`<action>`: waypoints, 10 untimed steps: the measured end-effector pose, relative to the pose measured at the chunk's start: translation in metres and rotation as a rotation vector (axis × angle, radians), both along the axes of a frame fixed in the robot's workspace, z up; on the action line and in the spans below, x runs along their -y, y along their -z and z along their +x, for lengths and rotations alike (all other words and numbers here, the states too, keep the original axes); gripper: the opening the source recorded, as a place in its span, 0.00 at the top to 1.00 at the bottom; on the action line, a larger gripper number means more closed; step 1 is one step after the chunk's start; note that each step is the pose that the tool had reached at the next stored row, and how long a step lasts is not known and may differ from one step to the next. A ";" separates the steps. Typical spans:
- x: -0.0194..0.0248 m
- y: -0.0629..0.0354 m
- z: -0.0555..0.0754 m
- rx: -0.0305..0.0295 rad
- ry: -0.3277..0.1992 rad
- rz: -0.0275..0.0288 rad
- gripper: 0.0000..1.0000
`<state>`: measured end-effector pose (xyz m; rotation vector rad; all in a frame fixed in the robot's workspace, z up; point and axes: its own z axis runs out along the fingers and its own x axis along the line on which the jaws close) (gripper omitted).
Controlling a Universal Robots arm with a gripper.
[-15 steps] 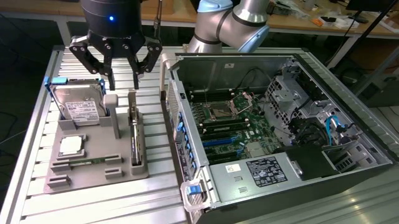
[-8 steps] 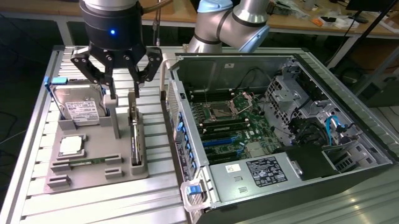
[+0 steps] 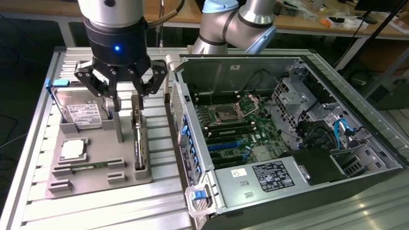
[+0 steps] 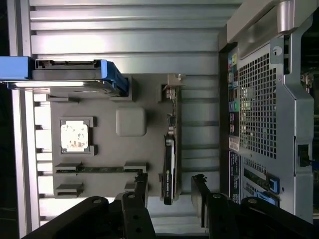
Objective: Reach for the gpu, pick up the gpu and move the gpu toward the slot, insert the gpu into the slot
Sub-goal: 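Pick up the gpu and move the gpu toward the slot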
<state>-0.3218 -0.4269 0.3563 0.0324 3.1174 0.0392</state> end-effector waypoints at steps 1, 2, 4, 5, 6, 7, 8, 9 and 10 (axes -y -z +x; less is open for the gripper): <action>0.0021 0.0016 0.000 -0.0001 0.000 -0.0002 0.52; 0.0039 0.0031 0.001 0.0002 0.000 -0.0004 0.52; 0.0064 0.0057 0.002 0.0001 0.000 -0.0022 0.52; 0.0069 0.0074 0.002 0.0000 0.000 -0.0025 0.52; 0.0072 0.0092 0.003 0.0000 0.000 -0.0026 0.52; 0.0073 0.0110 0.003 0.0000 0.000 -0.0026 0.52; 0.0074 0.0128 0.003 0.0000 0.000 -0.0026 0.52; 0.0075 0.0146 0.003 -0.0001 0.000 -0.0026 0.52; 0.0076 0.0164 0.004 -0.0001 0.000 -0.0027 0.52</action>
